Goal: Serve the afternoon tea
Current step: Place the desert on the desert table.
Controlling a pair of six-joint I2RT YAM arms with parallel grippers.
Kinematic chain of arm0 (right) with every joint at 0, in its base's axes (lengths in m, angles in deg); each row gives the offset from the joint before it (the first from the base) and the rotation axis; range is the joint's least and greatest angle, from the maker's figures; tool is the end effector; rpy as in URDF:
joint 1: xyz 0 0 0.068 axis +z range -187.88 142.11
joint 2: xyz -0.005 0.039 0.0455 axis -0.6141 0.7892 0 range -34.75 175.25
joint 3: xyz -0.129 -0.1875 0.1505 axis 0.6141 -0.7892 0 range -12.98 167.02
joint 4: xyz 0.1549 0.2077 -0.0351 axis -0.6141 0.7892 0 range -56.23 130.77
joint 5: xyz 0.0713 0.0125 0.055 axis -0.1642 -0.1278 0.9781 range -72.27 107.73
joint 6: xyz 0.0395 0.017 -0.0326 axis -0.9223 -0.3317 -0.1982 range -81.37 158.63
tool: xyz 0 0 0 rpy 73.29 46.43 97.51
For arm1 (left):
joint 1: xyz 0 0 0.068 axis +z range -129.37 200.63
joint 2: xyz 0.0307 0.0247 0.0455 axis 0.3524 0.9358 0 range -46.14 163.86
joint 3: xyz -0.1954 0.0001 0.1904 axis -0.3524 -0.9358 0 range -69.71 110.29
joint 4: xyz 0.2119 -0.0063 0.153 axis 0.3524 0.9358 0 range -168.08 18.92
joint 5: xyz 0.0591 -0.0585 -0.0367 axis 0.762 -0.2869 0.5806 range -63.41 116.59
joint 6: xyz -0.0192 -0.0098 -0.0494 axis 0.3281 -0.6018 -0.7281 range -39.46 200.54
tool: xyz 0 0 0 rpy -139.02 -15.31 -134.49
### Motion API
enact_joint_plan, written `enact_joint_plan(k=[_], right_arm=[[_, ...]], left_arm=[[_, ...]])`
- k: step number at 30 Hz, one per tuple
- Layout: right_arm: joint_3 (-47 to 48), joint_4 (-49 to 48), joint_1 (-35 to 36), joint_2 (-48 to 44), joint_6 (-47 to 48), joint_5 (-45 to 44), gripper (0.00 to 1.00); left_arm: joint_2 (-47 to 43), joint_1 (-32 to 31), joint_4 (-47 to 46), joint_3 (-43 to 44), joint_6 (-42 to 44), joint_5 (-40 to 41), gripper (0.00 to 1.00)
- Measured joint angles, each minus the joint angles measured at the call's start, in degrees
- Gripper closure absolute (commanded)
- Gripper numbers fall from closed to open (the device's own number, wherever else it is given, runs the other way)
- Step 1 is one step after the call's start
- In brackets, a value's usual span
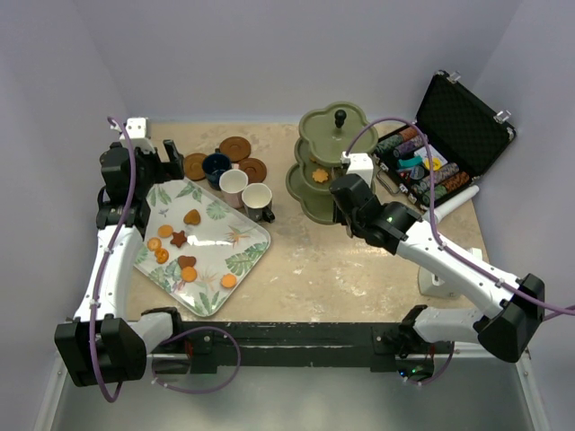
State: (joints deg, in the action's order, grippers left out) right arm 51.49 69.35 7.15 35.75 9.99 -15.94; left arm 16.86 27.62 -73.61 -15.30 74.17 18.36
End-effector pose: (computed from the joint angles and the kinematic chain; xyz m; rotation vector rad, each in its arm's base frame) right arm 0.1972 0.1695 0.3275 -0.0171 2.1567 0.0582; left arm 0.2565 0.0263 0.3469 -0.1069 1.7948 -0.1215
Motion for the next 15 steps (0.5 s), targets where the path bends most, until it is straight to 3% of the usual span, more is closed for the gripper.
enact_joint_plan(k=[15], right_arm=[[0.0,0.1,-0.1,-1.3,-0.4,-1.3,0.56]], left_arm=[[0.0,0.0,0.0,0.0,0.0,-0.1,0.02]])
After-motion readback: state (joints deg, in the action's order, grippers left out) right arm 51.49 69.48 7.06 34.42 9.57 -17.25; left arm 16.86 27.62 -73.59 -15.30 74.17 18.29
